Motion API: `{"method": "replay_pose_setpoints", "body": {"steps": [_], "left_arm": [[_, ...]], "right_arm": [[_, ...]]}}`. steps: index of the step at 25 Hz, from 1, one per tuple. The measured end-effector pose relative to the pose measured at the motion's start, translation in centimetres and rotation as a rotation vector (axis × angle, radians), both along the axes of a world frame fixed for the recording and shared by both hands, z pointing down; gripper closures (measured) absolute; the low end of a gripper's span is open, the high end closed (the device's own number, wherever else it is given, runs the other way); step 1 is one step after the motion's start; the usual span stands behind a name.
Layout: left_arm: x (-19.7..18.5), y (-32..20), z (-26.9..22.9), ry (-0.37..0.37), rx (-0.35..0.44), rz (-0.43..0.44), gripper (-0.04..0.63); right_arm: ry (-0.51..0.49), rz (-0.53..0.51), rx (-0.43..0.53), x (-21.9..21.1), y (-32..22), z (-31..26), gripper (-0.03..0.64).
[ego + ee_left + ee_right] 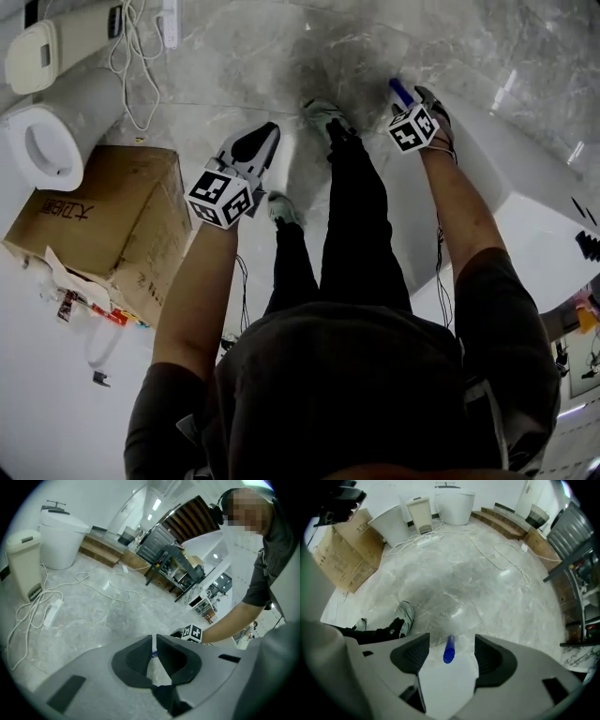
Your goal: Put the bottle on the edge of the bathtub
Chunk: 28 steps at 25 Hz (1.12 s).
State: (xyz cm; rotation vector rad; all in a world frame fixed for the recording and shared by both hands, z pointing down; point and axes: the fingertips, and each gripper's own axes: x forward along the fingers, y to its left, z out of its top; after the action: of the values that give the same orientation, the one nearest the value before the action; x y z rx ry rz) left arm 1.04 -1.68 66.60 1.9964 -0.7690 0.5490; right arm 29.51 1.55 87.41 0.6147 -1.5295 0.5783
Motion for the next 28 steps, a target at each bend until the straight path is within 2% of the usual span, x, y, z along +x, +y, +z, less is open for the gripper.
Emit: {"method": "replay_pose_setpoints", "body": {"steps": [3,7,10,14,18,22,28], "left_arm": [[-0.2,-1.3,-6.0,0.016,0.071,-0.027,0.569],[-2.2,-0.8,-15.1,0.022,0.122,-0.055,0.569],[-4.9,-0.4,-21.6,0.007,0.181,-0.106,0.569],[-9.4,0.3,-29.3,-0.016,0.284,-0.224,0.568],[-14.9,3.3,-36.4,-0.042,0.381,-0.321,0.569],[-18.4,6.8,-43.7,-0.027,0.499,-0.377,0.569],[-18.9,10.9,-53.3,-0.005,0.684,-0.328,0.574]], "right_arm": [[-0.057,-0.062,0.07,-2.7,-3.0,-6.8,0.325],[-0.15,-0.095,0.128,-7.7,-4.6,-18.0,0.325],[-0.232,-0.149,0.18,-12.5,-6.4,-26.3,0.325],[-0.337,-0.287,0.246,-19.7,-8.5,-36.5,0.327],[-0.436,-0.381,0.309,-27.3,-7.5,-46.4,0.332],[-0.54,-0.358,0.394,-31.9,-5.8,-55.9,0.348],[-0.692,-0.257,0.518,-32.5,-2.5,-68.3,0.393]]}}
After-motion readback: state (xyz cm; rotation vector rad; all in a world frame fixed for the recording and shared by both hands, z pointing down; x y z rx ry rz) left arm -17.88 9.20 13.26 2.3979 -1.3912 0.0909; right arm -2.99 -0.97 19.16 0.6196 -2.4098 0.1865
